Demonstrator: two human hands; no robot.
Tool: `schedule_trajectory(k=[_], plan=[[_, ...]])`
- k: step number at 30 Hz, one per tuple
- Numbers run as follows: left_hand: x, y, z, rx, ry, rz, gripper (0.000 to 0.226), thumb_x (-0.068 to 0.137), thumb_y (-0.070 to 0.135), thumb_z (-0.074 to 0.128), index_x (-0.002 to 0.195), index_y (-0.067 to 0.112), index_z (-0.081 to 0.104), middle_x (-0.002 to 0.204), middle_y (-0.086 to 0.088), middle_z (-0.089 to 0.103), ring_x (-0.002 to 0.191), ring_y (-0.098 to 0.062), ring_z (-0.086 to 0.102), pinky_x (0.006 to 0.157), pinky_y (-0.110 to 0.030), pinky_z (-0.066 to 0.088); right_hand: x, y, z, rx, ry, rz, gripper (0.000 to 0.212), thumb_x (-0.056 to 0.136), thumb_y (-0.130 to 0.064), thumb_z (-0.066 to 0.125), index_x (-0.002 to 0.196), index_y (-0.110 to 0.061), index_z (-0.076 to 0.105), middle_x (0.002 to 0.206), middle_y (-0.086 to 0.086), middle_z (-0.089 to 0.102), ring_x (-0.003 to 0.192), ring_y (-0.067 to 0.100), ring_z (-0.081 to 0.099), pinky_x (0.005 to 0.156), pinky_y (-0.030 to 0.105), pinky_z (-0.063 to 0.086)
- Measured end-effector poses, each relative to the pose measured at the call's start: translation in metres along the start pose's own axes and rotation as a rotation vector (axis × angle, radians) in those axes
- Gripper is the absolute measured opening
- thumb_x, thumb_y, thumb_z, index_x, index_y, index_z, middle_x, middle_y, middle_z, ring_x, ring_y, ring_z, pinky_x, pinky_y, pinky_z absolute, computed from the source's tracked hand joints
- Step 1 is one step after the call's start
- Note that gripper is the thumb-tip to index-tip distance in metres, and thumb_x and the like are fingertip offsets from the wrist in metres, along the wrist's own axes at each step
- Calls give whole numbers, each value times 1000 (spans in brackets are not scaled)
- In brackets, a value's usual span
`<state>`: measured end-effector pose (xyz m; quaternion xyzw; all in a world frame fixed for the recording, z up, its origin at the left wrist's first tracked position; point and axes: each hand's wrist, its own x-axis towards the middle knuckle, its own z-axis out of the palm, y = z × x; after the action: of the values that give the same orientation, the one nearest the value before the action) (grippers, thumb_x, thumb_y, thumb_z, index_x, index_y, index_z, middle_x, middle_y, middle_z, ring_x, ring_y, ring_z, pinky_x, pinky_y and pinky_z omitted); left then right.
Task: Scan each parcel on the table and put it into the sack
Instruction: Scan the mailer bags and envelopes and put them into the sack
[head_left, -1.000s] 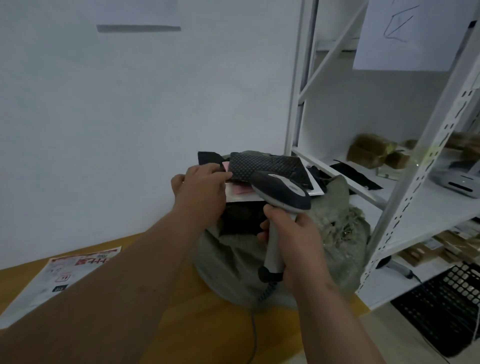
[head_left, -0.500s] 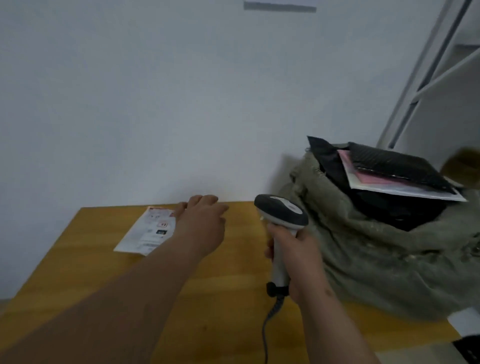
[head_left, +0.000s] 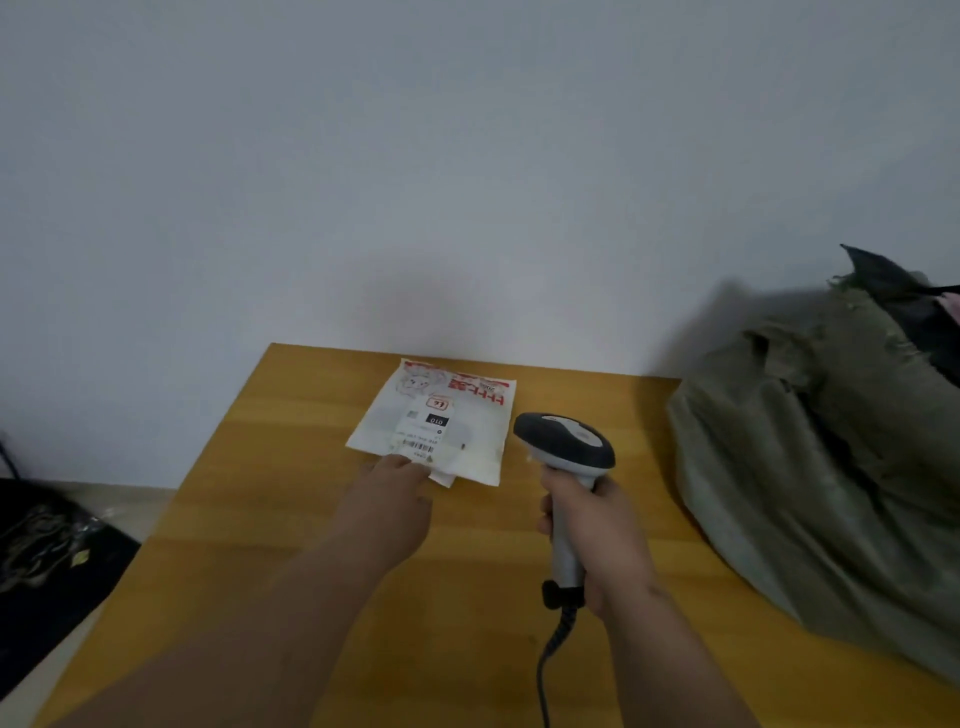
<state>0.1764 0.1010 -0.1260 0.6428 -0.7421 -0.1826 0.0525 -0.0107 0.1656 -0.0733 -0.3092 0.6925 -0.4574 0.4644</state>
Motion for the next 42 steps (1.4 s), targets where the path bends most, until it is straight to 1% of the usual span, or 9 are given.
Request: schedule_trajectory(k=[5,13,19,23,28,32,34,37,42], plan=[[36,-18,6,27,-27,-72,42,97,31,48,139,25,47,144,4,42,130,-18,39,100,-31,39,44,12,24,-20,-16,80,18,90,-30,68,84,-13,65,67,1,63,68,19,64,80,45,55],[109,-30,26,45,-118,-219,53,95,36,49,147,30,36,154,2,31,138,-24,31,111,-44,33,128,30,40,-76,-96,161,17,93,-26,68,91,-10,64,70,6,61,66,23,59,78,53,54],[144,-40,41,-20,-146,-381,61,95,47,51,149,30,31,160,-1,15,146,-30,13,116,-51,18,177,43,55,-71,-110,264,21,91,-30,68,98,-11,65,83,6,66,67,17,64,66,37,51],[157,-51,44,-136,-113,-540,66,92,47,55,149,27,29,161,-4,11,144,-34,18,115,-52,20,192,49,67,-64,-129,318,12,90,-28,69,98,-20,64,98,3,67,88,20,65,81,45,53],[164,-60,46,-362,-94,-682,68,86,44,61,144,23,34,140,-7,43,118,-32,53,99,-55,45,197,56,78,-24,-135,347,15,89,-31,71,86,-31,57,94,-9,61,86,11,56,87,44,49],[167,-58,40,-319,-51,-662,66,92,39,57,148,18,29,138,-8,47,123,-33,51,104,-49,38,193,57,84,1,-121,346,16,89,-33,72,86,-34,57,97,-9,62,90,14,57,89,44,49],[167,-56,36,-384,-54,-648,56,93,26,58,143,13,37,125,-10,54,114,-32,56,95,-45,47,190,56,84,-3,-96,338,14,88,-33,73,86,-33,59,98,-5,64,91,15,59,89,46,51],[169,-56,31,-517,-108,-624,30,85,15,56,115,15,53,101,-4,61,94,-28,63,80,-44,57,182,50,83,22,-61,312,12,89,-31,73,87,-33,61,98,-5,66,91,14,60,87,44,51],[164,-55,22,-527,-128,-606,41,88,-6,48,125,11,47,106,-8,59,89,-26,57,68,-39,55,169,41,83,48,-26,270,10,90,-29,71,92,-29,61,96,-7,64,91,18,59,92,49,50]])
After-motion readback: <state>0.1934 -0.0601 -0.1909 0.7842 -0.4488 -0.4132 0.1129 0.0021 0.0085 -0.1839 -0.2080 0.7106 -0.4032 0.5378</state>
